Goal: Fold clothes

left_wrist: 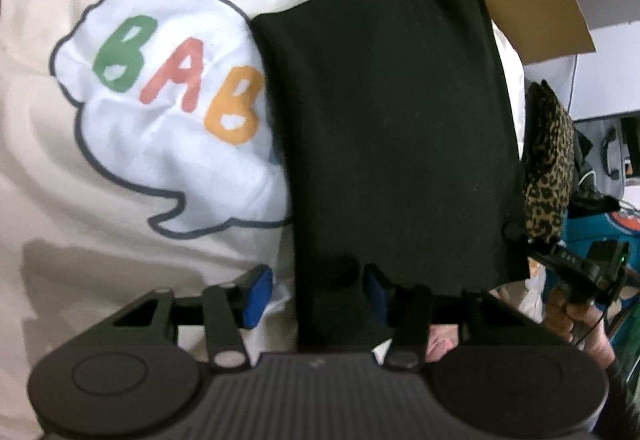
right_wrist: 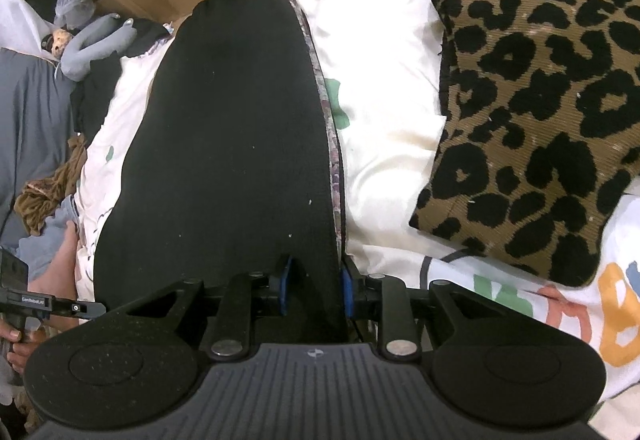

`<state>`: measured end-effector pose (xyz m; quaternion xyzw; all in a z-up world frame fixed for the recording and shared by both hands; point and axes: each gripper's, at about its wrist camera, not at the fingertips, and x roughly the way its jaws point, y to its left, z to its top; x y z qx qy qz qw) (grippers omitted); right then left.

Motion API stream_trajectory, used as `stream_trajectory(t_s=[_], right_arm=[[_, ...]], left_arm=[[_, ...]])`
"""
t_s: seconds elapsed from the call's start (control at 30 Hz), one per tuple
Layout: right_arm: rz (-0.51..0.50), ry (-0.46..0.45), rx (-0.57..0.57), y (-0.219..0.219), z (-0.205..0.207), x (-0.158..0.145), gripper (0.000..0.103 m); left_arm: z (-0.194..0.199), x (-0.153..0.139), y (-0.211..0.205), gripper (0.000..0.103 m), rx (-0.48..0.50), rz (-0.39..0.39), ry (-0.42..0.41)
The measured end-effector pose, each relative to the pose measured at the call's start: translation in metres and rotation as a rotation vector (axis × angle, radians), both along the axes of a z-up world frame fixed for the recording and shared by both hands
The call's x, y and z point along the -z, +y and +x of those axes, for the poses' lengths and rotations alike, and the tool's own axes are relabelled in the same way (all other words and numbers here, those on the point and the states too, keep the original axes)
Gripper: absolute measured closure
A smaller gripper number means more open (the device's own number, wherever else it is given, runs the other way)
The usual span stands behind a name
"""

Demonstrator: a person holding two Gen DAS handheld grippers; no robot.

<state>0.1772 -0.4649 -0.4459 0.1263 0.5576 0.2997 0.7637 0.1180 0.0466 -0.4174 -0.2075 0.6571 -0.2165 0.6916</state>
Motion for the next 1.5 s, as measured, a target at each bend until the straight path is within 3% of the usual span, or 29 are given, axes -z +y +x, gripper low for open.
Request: stream_trajectory(t_s=[0.07,0.1,0.17,0.23,0.43,0.53,0.6,0.67,0.77,1.1,1.23,1.5], right_arm=[[-0.001,-0.008,-0.007,0.000,0.000,-0.001,0.078],[-0.001,-0.011,-0.010,0.000,0.000,-0.002,0.085],[0.010,-0.017,-0.018,-0.001,-0.001,-0.003,0.098],[0.048,-0.019,-0.029,-0.004,-0.002,-0.007,0.098],[0.039,0.015,-0.022,-0.003,0.001,0.003,0.095],[0.039,0.022,-0.018,-0.003,0.002,0.006,0.089],[0.040,0.021,-0.017,-0.003,0.001,0.006,0.089],[0.037,0.018,-0.018,-0.003,0.000,0.006,0.090],[0.041,0.015,-0.016,-0.003,-0.001,0.004,0.099],[0.030,-0.020,0.003,-0.005,-0.013,-0.019,0.101],[0.043,-0.024,0.006,-0.004,-0.023,-0.029,0.101],[0.080,-0.006,0.034,-0.001,-0.060,-0.035,0.101]], left_arm=[[-0.002,0.000,-0.004,0.047,0.002,-0.019,0.004],[-0.003,0.001,-0.006,0.047,0.008,-0.031,0.007],[-0.005,0.002,-0.008,0.057,0.014,-0.056,0.020],[-0.010,0.004,-0.008,0.064,0.009,-0.071,0.027],[-0.022,0.010,-0.010,0.064,-0.004,-0.079,0.030],[-0.029,0.007,-0.017,0.064,0.007,-0.082,0.028],[-0.034,0.009,-0.017,0.072,0.006,-0.086,0.041],[-0.040,0.012,-0.014,0.089,0.004,-0.092,0.068],[-0.048,0.009,-0.016,0.094,0.031,-0.080,0.063],[-0.057,-0.014,-0.024,0.097,0.108,-0.044,0.035],[0.008,-0.019,0.003,0.097,0.123,-0.023,0.029],[0.014,-0.038,0.000,0.097,0.187,0.058,0.020]])
